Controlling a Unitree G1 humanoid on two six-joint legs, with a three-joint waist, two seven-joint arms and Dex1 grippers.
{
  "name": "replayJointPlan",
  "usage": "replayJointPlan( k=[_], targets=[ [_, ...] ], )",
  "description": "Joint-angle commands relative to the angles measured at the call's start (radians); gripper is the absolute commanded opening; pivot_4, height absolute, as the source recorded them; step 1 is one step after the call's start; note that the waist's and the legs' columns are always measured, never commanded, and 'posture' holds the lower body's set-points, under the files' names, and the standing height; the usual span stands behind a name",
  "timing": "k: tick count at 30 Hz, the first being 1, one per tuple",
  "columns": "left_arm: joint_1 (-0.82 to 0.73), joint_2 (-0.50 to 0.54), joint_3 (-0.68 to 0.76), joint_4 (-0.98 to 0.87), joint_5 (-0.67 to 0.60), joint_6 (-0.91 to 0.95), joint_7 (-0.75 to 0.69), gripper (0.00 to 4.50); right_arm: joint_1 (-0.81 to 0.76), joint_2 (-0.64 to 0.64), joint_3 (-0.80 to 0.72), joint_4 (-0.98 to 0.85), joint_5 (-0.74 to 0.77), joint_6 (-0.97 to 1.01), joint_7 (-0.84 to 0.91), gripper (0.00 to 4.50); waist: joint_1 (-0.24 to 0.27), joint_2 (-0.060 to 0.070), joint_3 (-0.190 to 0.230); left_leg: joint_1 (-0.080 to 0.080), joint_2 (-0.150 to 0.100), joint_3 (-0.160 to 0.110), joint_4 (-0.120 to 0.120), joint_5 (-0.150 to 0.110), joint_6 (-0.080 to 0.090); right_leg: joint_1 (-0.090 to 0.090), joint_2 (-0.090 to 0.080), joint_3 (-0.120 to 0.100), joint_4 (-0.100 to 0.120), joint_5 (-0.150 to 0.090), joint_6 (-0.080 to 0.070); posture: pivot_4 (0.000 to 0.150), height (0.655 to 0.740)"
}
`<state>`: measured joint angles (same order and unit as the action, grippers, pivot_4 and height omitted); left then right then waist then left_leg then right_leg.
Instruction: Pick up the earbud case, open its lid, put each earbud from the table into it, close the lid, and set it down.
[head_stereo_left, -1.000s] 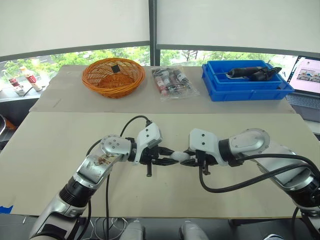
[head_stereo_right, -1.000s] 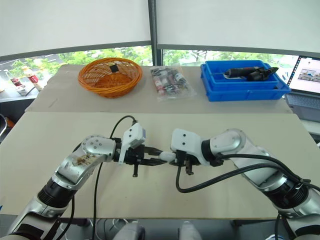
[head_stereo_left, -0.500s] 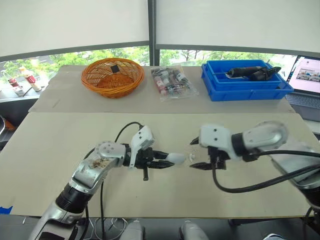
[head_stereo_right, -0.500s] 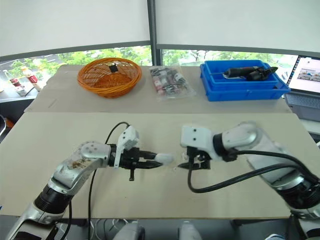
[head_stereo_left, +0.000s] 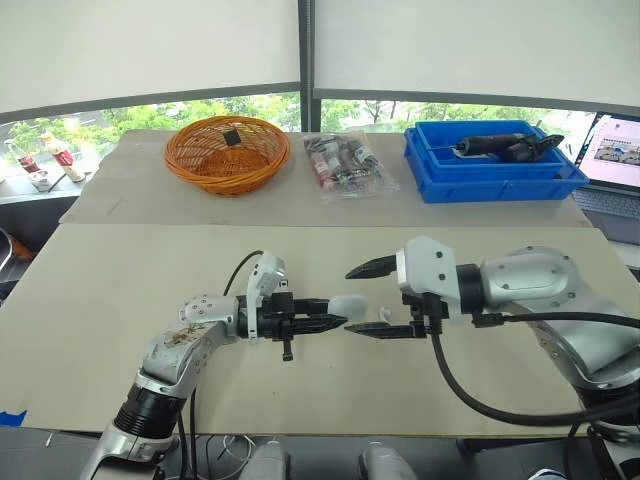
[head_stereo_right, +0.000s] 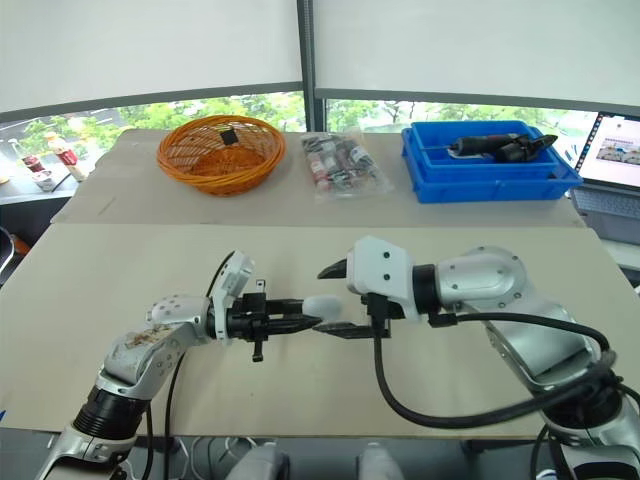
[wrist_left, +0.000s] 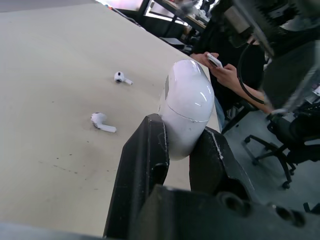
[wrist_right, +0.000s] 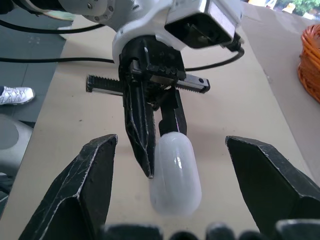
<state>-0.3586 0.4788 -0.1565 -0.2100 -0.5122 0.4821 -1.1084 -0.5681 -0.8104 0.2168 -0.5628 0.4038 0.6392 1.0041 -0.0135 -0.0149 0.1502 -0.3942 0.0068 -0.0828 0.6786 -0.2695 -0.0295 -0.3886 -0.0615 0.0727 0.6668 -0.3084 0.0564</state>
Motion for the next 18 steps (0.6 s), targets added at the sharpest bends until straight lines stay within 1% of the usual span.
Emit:
replayJointPlan(
  k=[1,5,11,18],
  targets=[
    [0.000,0.013,0.001,-0.055,-0.025,-0.011,-0.023,0.56,-0.021,0.006,0.000,0.028,-0.040,-0.041,-0.008,3.85,0.000,0.000,0.000,0.000,0.000,0.000,0.000,0.000,0.000,0.000,0.000,0.000,0.000,0.000,0.000,0.150,0.7400],
    [0.011,0.026,-0.009,-0.068,-0.015,-0.026,-0.041,0.56,-0.022,-0.002,0.002,0.069,-0.070,-0.071,0.008,3.85,-0.002,0.000,0.000,0.000,0.000,0.000,0.000,0.000,0.000,0.000,0.000,0.000,0.000,0.000,0.000,0.150,0.7400],
    [0.020,0.052,-0.033,-0.061,0.013,-0.065,-0.063,0.56,-0.037,0.010,-0.041,0.081,-0.017,-0.040,0.017,3.85,-0.001,0.000,0.000,0.000,0.000,0.000,0.000,0.000,0.000,0.000,0.000,0.000,0.000,0.000,0.000,0.150,0.7400],
    [0.019,0.055,-0.036,-0.052,0.014,-0.075,-0.059,0.56,-0.032,0.008,-0.053,0.077,-0.003,-0.032,0.013,3.85,-0.001,0.000,0.000,0.000,0.000,0.000,0.000,0.000,0.000,0.000,0.000,0.000,0.000,0.000,0.000,0.150,0.7400]
  ],
)
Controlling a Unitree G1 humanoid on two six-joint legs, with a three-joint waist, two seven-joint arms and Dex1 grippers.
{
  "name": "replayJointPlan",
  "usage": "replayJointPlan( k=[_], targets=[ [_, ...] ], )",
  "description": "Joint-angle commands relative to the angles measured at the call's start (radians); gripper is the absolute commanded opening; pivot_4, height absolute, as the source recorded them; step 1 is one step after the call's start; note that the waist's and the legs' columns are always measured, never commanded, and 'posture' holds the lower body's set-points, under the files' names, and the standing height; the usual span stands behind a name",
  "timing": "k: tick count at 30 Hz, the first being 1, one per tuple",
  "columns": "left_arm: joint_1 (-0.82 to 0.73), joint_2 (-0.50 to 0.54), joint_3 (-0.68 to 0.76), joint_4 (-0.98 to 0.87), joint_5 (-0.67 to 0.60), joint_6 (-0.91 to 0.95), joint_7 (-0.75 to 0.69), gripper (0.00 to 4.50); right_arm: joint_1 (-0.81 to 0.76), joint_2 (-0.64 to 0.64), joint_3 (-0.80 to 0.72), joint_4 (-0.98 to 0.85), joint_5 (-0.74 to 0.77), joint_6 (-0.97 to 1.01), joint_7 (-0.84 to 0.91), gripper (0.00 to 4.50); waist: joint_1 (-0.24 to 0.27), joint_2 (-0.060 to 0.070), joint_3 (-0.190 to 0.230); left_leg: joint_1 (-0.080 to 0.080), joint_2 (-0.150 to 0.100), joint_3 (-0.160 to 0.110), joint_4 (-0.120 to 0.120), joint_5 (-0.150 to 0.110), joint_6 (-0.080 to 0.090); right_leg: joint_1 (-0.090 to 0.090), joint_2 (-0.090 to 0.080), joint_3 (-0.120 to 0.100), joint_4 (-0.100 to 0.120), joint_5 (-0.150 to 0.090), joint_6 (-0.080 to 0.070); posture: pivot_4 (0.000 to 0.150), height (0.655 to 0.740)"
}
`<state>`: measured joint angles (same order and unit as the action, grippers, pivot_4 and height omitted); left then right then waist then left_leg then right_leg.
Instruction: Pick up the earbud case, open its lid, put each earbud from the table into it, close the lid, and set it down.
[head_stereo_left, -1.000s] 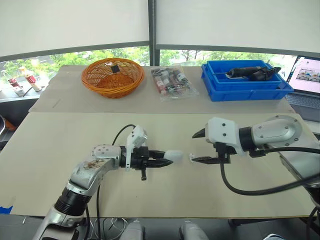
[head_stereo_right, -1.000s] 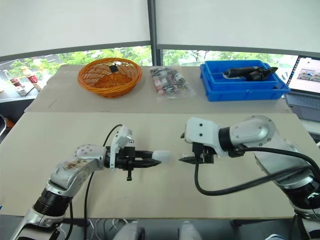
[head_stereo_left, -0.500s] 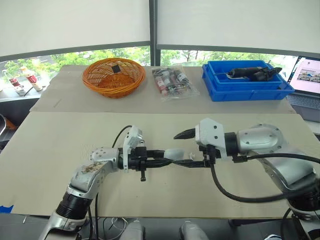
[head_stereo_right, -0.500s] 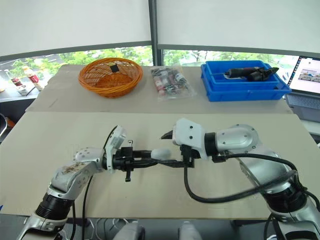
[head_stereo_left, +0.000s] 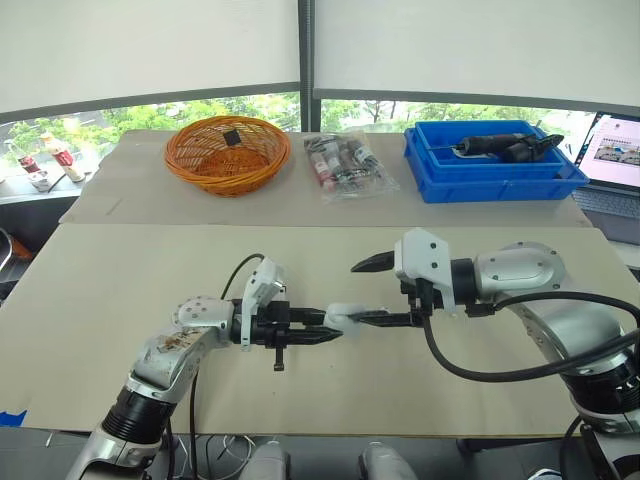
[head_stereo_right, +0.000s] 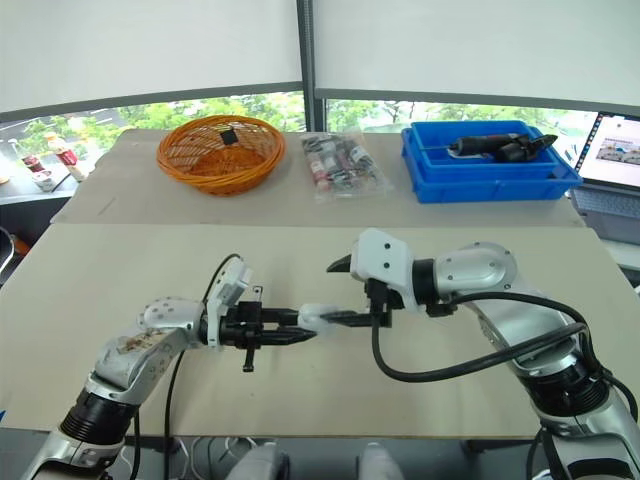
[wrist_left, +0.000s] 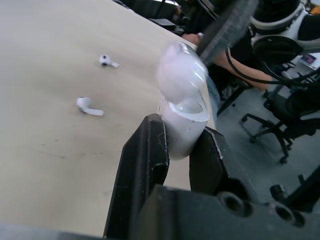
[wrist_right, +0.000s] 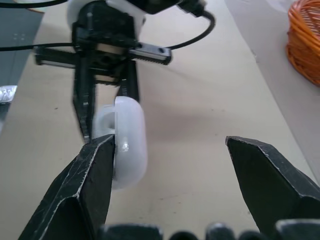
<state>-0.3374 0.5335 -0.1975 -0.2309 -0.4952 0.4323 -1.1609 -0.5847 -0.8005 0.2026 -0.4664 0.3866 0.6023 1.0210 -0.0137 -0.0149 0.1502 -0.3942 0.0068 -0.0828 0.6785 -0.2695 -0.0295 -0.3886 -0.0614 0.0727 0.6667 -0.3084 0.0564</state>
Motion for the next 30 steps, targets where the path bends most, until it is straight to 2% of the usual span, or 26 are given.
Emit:
replayJointPlan(
  k=[1,6,11,16,23,30],
  targets=[
    [-0.004,-0.001,0.006,-0.028,-0.005,-0.023,-0.004,0.56,-0.014,-0.004,-0.041,-0.022,0.018,0.006,-0.001,3.85,-0.001,0.000,0.000,0.000,0.000,0.000,0.000,0.000,0.000,0.000,0.000,0.000,0.000,0.000,0.000,0.150,0.7400],
    [-0.008,-0.012,0.030,0.003,0.008,-0.050,0.032,0.56,0.032,-0.045,-0.111,-0.057,0.084,0.033,0.027,3.85,0.001,0.000,0.000,0.000,0.000,0.000,0.000,0.000,0.000,0.000,0.000,0.000,0.000,0.000,0.000,0.150,0.7400],
    [0.005,-0.039,0.080,0.036,0.019,-0.093,0.102,0.56,0.158,-0.098,-0.237,-0.068,0.067,-0.025,0.004,3.85,0.004,0.000,0.000,0.000,0.000,0.000,0.000,0.000,0.000,0.000,0.000,0.000,0.000,0.000,0.000,0.150,0.7400],
    [0.034,-0.109,0.144,0.084,0.075,-0.212,0.232,0.56,0.442,-0.090,-0.428,-0.057,-0.011,-0.227,-0.014,3.85,0.008,0.000,0.000,0.000,0.000,0.001,0.000,0.000,0.000,0.000,0.000,0.001,0.000,0.000,0.000,0.150,0.7400],
    [0.069,-0.151,0.176,0.094,0.124,-0.303,0.324,0.56,0.847,-0.047,-0.708,-0.034,-0.011,-0.269,-0.001,3.85,0.022,0.000,0.000,0.001,0.000,0.001,0.000,0.000,0.000,0.002,-0.001,0.002,0.000,0.000,0.000,0.150,0.7400],
    [0.078,-0.167,0.190,0.120,0.141,-0.360,0.352,0.56,1.009,-0.030,-0.795,-0.031,-0.011,-0.292,0.021,3.85,0.019,0.000,0.000,0.004,0.000,0.002,-0.001,0.000,0.000,0.004,0.000,0.003,0.000,0.000,0.000,0.150,0.7400]
  ],
)
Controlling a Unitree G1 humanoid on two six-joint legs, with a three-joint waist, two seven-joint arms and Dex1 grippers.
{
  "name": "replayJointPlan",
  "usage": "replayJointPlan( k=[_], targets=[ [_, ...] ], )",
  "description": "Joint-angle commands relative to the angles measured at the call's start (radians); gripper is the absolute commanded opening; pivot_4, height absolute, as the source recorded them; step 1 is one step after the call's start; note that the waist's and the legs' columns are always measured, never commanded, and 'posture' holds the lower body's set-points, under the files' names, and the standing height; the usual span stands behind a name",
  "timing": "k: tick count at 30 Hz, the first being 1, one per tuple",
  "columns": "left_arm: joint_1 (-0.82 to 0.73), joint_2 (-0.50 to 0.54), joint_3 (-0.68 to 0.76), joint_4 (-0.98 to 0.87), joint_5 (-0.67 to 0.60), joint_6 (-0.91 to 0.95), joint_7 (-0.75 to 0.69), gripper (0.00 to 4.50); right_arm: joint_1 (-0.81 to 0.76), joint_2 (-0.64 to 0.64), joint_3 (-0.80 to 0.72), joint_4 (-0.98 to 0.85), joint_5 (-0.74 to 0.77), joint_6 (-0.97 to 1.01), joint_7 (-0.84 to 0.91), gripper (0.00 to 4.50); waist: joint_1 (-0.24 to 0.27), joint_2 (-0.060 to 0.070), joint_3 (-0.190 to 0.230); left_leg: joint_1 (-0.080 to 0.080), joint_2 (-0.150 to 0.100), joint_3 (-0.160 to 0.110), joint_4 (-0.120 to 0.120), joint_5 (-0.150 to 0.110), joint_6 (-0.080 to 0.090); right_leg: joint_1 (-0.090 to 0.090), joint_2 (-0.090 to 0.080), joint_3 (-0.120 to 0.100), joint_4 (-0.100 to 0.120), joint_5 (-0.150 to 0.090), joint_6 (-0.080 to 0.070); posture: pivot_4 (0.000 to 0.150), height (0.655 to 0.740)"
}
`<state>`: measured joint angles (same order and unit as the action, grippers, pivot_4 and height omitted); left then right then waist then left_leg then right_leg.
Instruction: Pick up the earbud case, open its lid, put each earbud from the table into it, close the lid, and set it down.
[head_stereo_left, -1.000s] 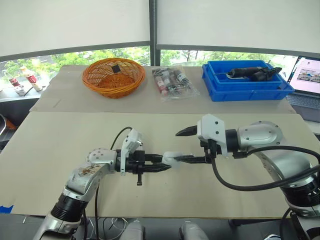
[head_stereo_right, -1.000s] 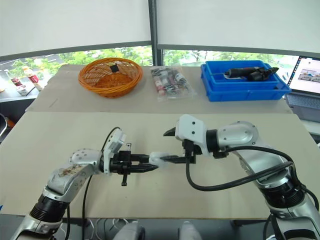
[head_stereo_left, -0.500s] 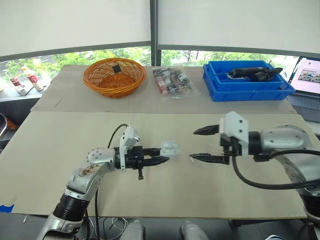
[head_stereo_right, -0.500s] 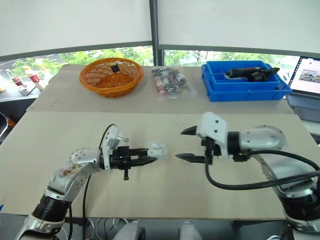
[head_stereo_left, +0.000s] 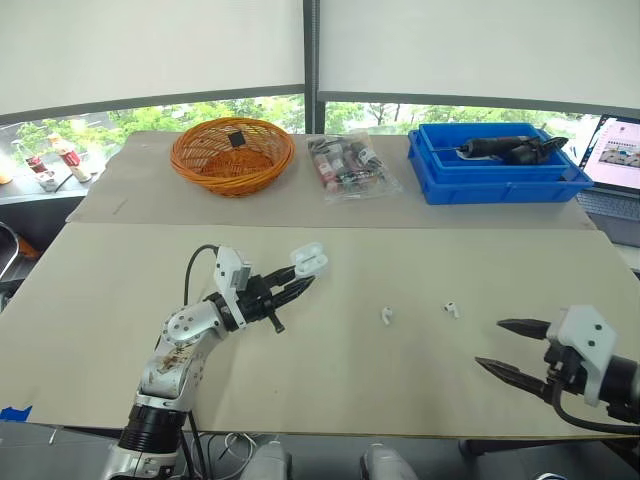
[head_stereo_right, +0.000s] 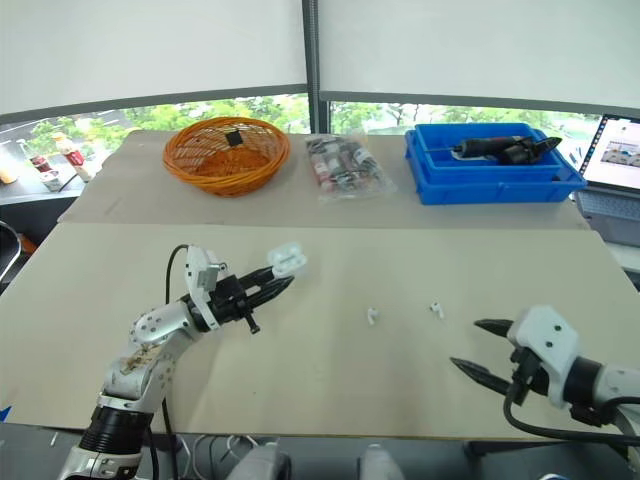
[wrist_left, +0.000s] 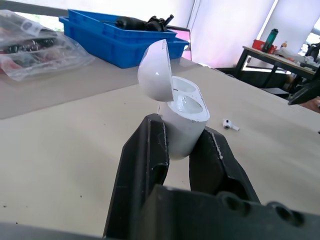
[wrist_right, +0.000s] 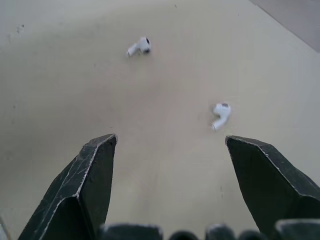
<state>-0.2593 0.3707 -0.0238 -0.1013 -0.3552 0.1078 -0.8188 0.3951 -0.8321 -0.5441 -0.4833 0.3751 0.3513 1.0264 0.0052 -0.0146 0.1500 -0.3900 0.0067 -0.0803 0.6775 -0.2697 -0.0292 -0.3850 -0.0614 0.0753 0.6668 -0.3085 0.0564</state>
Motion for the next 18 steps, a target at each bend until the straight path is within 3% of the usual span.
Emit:
replayJointPlan(
  k=[1,5,8,13,18],
  targets=[
    [0.000,-0.007,0.018,-0.007,0.003,-0.043,0.015,0.56,0.046,0.002,-0.056,-0.009,-0.005,-0.049,0.019,3.85,0.001,0.000,0.000,0.000,0.000,0.000,0.000,0.000,0.000,0.000,0.000,0.000,0.000,0.000,0.000,0.150,0.7400],
    [-0.003,-0.011,0.021,0.003,0.003,-0.059,0.027,0.56,0.092,0.005,-0.084,0.001,-0.003,-0.061,0.023,3.85,0.002,0.000,0.000,0.000,0.000,0.000,0.000,0.000,0.000,0.001,0.000,0.000,-0.001,0.000,0.000,0.150,0.7400],
    [-0.006,-0.014,0.018,0.010,0.006,-0.075,0.033,0.56,0.107,0.002,-0.090,0.000,0.008,-0.042,0.019,4.50,0.003,0.000,0.000,0.000,0.000,0.000,0.000,0.000,0.000,0.001,0.000,0.000,-0.001,0.000,0.000,0.150,0.7400],
    [-0.011,-0.022,0.015,0.021,0.012,-0.085,0.040,0.56,0.129,0.024,-0.060,-0.070,0.015,-0.029,-0.007,4.50,0.004,0.000,0.000,0.000,0.000,0.000,0.000,0.000,0.000,0.001,0.000,0.000,-0.001,0.000,0.000,0.150,0.7400],
    [-0.009,-0.021,0.012,0.022,0.016,-0.085,0.043,0.56,0.052,0.086,0.056,-0.214,0.078,0.076,-0.130,4.50,-0.001,0.000,0.000,0.000,0.000,0.000,0.000,0.000,0.000,0.001,0.000,0.000,-0.001,0.000,0.000,0.150,0.7400]
  ],
)
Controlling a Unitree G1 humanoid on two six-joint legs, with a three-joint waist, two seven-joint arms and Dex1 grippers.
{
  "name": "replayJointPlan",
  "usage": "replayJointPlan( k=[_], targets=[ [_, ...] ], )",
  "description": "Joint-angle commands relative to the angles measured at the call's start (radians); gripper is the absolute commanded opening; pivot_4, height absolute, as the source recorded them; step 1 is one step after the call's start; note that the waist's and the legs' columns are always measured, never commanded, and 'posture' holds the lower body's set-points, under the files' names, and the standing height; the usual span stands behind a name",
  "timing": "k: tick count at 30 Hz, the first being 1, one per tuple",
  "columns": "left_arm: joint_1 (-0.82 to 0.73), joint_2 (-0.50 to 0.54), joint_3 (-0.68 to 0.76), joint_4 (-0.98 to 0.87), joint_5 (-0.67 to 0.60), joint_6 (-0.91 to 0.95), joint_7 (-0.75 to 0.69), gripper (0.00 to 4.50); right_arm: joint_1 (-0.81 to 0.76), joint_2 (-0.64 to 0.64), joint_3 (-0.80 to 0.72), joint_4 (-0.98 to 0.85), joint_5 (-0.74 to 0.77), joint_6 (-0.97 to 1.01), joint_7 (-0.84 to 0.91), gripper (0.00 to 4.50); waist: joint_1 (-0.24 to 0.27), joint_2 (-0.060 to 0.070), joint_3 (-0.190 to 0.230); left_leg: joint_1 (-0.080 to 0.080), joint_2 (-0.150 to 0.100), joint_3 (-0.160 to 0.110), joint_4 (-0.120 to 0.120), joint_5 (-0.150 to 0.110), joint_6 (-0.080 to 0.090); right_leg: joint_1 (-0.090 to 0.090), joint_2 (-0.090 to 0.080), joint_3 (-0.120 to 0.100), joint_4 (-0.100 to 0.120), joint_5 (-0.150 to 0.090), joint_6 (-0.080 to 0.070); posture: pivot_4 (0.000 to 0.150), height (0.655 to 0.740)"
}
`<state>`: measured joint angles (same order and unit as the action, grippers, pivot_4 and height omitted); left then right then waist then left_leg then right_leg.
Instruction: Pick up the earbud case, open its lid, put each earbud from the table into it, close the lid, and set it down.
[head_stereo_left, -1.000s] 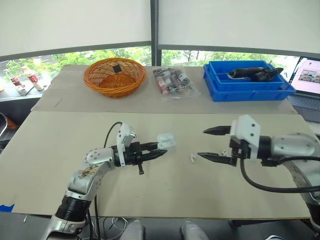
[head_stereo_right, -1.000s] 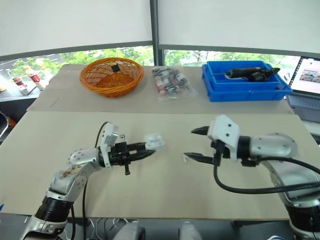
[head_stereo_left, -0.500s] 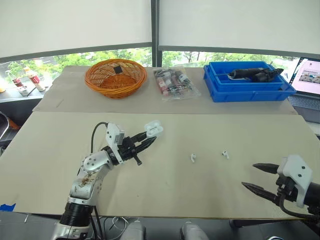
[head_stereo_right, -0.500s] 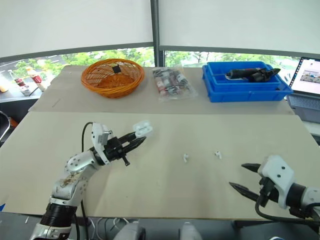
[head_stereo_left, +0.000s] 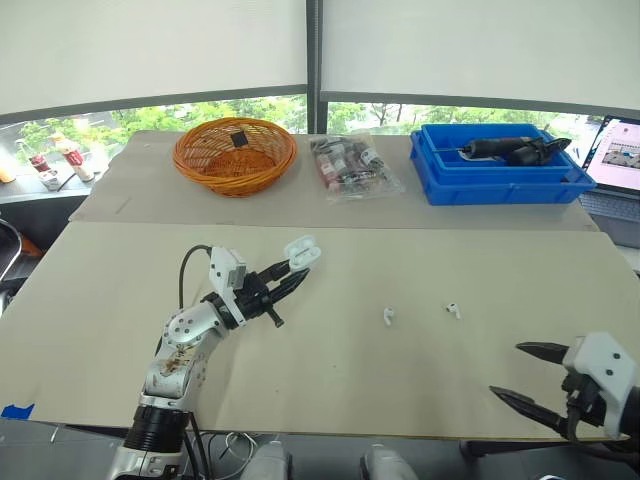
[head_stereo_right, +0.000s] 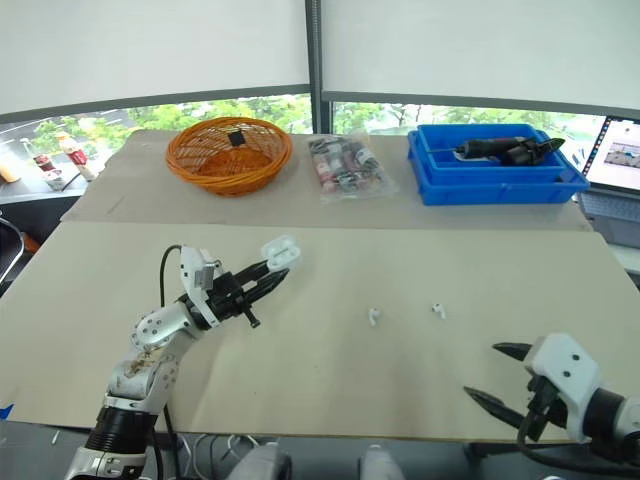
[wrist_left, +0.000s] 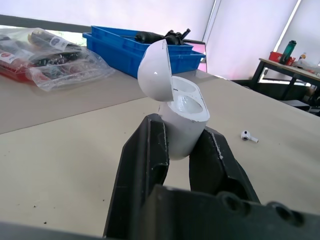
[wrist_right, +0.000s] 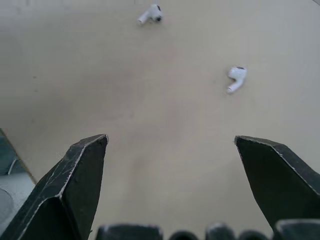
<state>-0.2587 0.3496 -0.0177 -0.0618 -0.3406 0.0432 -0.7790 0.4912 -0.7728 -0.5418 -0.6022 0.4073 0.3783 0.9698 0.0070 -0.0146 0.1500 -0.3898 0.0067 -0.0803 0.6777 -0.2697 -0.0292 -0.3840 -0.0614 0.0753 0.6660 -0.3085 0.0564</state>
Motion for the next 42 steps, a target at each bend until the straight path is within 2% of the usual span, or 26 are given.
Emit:
replayJointPlan(
  k=[1,7,12,18,23,26,27,28,30,38,39,42],
  targets=[
    [-0.009,0.000,0.005,-0.018,0.002,-0.020,0.004,0.56,-0.082,0.053,0.105,-0.125,0.043,0.074,-0.126,4.50,-0.003,0.000,0.000,0.000,0.000,0.000,0.000,0.000,0.000,0.000,0.000,0.000,0.000,0.000,0.000,0.150,0.7400],
    [-0.008,0.001,-0.003,-0.034,0.010,-0.011,0.011,0.56,-0.290,0.250,0.479,-0.154,-0.156,0.167,-0.451,4.50,-0.010,0.000,0.000,0.000,0.000,-0.001,0.000,0.000,0.000,-0.001,0.000,-0.001,0.001,0.000,0.000,0.150,0.7400],
    [-0.002,0.006,-0.010,-0.050,0.011,0.001,0.014,0.56,-0.351,0.388,0.663,-0.072,-0.304,0.181,-0.629,4.50,-0.009,0.000,0.000,-0.001,-0.001,-0.002,0.000,0.000,-0.001,-0.002,-0.001,-0.002,0.001,0.000,0.000,0.150,0.7400],
    [-0.004,0.014,-0.013,-0.063,0.011,0.017,0.017,0.56,-0.427,0.525,0.722,0.125,-0.410,0.109,-0.774,4.50,-0.021,0.001,0.000,0.000,-0.001,-0.002,-0.001,0.000,-0.001,-0.003,0.000,-0.002,0.003,0.000,0.000,0.150,0.7400],
    [-0.004,0.018,-0.014,-0.072,0.012,0.026,0.020,0.56,-0.462,0.600,0.696,0.237,-0.432,0.085,-0.852,4.50,-0.022,0.001,0.000,0.001,0.000,-0.002,-0.001,0.000,-0.001,-0.004,0.000,-0.002,0.006,0.000,0.000,0.150,0.7400],
    [0.000,0.022,-0.016,-0.085,0.012,0.034,0.025,0.56,-0.454,0.641,0.675,0.243,-0.426,0.126,-0.889,4.50,-0.022,0.001,-0.001,0.001,0.000,-0.002,-0.001,0.000,-0.001,-0.004,0.000,-0.002,0.007,0.000,0.000,0.150,0.7400],
    [0.001,0.021,-0.015,-0.090,0.012,0.038,0.028,0.56,-0.444,0.652,0.671,0.232,-0.418,0.143,-0.890,4.10,-0.022,0.001,-0.001,0.001,0.000,-0.002,-0.001,0.000,-0.001,-0.004,0.000,-0.002,0.007,0.000,0.000,0.150,0.7400],
    [0.004,0.021,-0.015,-0.094,0.013,0.041,0.029,0.56,-0.434,0.660,0.668,0.220,-0.409,0.158,-0.890,3.97,-0.022,0.001,-0.001,0.001,0.000,-0.002,-0.001,0.000,-0.001,-0.004,0.000,-0.002,0.007,0.000,0.000,0.150,0.7400],
    [0.008,0.021,-0.016,-0.102,0.013,0.047,0.032,0.56,-0.412,0.672,0.664,0.194,-0.394,0.187,-0.886,3.37,-0.021,0.001,-0.001,0.001,0.000,-0.002,-0.001,0.000,-0.001,-0.003,0.000,-0.002,0.007,0.000,0.000,0.150,0.7400],
    [0.018,0.020,-0.016,-0.121,0.017,0.061,0.035,0.56,-0.380,0.632,0.668,0.132,-0.391,0.233,-0.855,0.56,-0.022,0.001,-0.001,0.001,0.000,-0.002,-0.002,0.000,-0.001,-0.004,0.000,-0.002,0.007,0.000,0.000,0.150,0.7400],
    [0.019,0.019,-0.016,-0.122,0.018,0.061,0.036,0.56,-0.385,0.615,0.668,0.128,-0.386,0.235,-0.836,0.35,-0.022,0.001,-0.001,0.001,0.000,-0.002,-0.002,0.000,-0.001,-0.003,0.000,-0.003,0.007,0.000,0.000,0.150,0.7400],
    [0.029,0.018,-0.017,-0.132,0.020,0.061,0.039,0.56,-0.406,0.548,0.664,0.129,-0.368,0.229,-0.763,0.35,-0.022,0.001,-0.001,0.001,0.000,-0.002,-0.002,0.000,0.000,-0.003,0.000,-0.002,0.007,0.000,0.000,0.150,0.7400]
  ],
)
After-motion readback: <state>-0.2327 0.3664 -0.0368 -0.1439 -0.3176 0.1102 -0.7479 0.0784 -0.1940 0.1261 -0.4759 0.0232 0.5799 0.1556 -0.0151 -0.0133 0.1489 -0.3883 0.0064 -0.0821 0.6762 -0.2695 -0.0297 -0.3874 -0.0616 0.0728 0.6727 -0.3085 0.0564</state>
